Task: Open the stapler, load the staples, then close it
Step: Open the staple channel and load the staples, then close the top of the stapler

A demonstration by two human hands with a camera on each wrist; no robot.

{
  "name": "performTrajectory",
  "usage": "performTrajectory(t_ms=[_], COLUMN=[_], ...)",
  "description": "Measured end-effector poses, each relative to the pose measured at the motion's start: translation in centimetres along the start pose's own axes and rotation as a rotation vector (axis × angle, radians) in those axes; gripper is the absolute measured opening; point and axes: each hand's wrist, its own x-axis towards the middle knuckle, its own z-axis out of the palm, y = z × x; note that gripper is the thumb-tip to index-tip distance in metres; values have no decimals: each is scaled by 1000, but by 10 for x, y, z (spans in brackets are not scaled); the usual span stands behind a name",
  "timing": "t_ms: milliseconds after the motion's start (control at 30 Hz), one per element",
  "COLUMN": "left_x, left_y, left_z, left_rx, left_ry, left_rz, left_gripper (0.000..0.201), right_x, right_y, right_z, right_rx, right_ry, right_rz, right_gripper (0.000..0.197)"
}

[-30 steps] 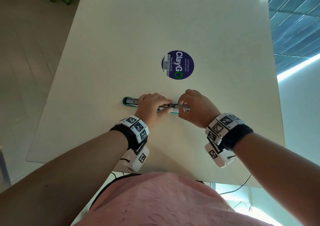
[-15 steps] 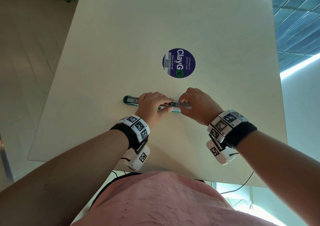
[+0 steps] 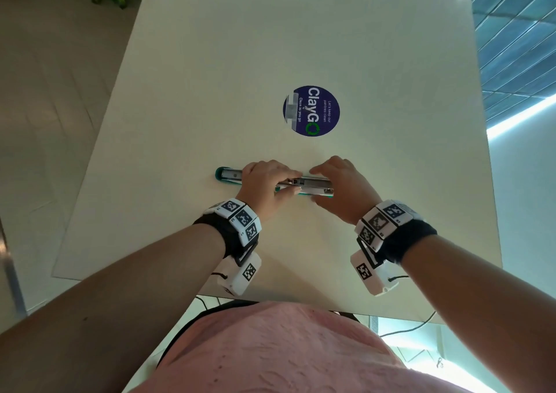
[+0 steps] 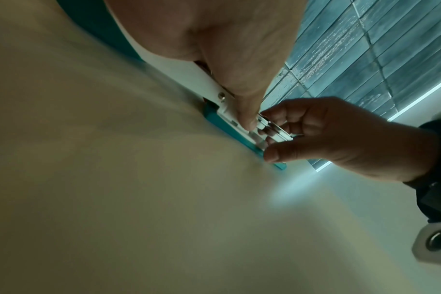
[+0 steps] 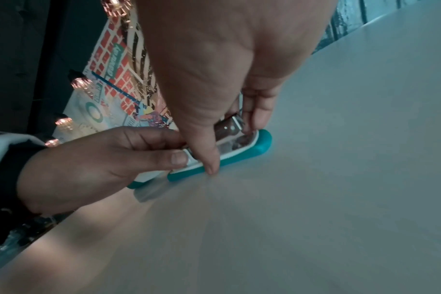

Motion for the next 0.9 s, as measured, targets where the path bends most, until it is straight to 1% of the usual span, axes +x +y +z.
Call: performTrajectory(t_ms=[67, 200, 300, 366, 433, 500, 566, 633, 700, 799, 899], left_x=[1, 3, 3, 0, -3, -7, -9, -10, -9, -2, 9], left_y=[2, -3, -18, -32, -43, -45, -42, -33, -18, 8, 29], left_z=[-3, -22, -50, -68, -82, -93, -100, -107, -109, -99, -79], left_rx=[6, 84, 260, 306, 256, 173, 98, -2, -119, -222, -249], left_ry=[-39, -165, -209, -226, -246, -229, -147, -57, -17, -2, -49], left_rz=[-5, 7, 2, -46, -95, -107, -85, -62, -43, -5, 61], left_gripper=[29, 38, 32, 29, 27, 25, 25, 27, 30, 33, 36], right_x=[-3, -4, -3, -5, -7, -10, -11, -11, -10, -8, -7], right_y=[6, 12, 12, 10, 5, 0, -4, -3, 0, 4, 6], right_z=[3, 0, -3, -5, -8, -11, -11, -10, -8, -5, -4], right_rx=[15, 40, 55, 66, 77, 75, 67, 86, 115, 132, 148], right_ry=[6, -18, -26, -23, -13, -8, -11, -6, 5, 7, 27], right_rz=[27, 53, 62, 68, 60, 40, 30, 45, 72, 97, 111], right_gripper=[44, 37, 36, 36, 33, 28, 24, 25, 28, 30, 32])
